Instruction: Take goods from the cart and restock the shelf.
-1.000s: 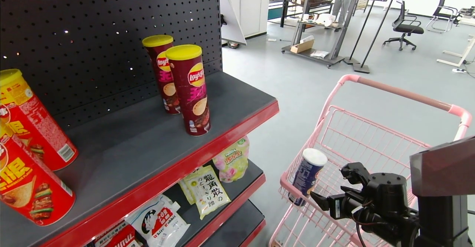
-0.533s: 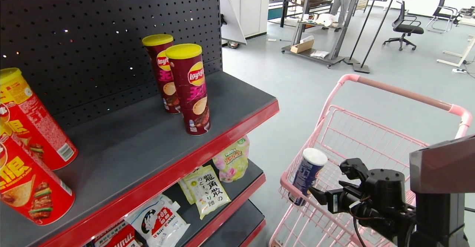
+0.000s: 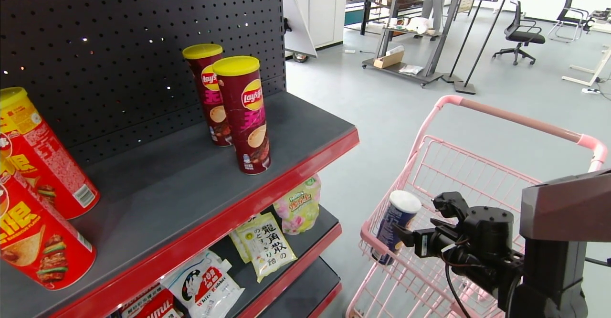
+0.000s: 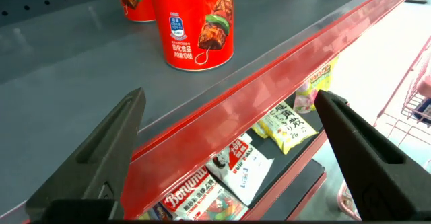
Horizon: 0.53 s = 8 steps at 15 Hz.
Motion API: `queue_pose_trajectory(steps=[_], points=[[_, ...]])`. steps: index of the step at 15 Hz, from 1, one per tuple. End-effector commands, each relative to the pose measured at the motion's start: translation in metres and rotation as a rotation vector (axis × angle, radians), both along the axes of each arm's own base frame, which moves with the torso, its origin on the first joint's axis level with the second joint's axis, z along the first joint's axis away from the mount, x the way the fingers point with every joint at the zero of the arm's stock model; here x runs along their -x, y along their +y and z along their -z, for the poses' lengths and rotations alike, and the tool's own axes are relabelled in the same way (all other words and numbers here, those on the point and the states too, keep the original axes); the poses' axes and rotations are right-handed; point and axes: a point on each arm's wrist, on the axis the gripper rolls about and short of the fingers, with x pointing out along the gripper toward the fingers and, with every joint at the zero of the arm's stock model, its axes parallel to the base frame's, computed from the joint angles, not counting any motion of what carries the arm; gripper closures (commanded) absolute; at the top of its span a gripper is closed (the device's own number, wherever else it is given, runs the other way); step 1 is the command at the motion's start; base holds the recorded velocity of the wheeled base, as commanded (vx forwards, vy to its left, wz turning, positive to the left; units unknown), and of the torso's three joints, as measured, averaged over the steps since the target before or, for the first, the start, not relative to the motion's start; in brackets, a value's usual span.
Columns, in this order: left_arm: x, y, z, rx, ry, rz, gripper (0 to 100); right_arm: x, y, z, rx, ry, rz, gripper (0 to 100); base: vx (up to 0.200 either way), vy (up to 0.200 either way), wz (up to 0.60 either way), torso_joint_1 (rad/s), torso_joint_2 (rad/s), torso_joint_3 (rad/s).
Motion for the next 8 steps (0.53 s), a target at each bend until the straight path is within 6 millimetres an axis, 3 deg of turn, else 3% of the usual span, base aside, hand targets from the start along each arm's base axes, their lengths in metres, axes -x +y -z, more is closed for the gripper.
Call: queue_pose_trajectory(steps=[1,8], points=[[-0.0001,0.0000,0.0000,0.000,0.001,0.000,0,-0.0056,0.0022,0.0011,-0.005,-0.014,-0.002,0,0.000,0.000,0.00,0.000,0.00,0.000],[-0.0001,0.0000,0.0000,-0.002,0.001,0.000,0,-0.0154,0.0110,0.0055,-0.022,-0.030,-0.019,0,0.000,0.000,0.00,0.000,0.00,0.000]])
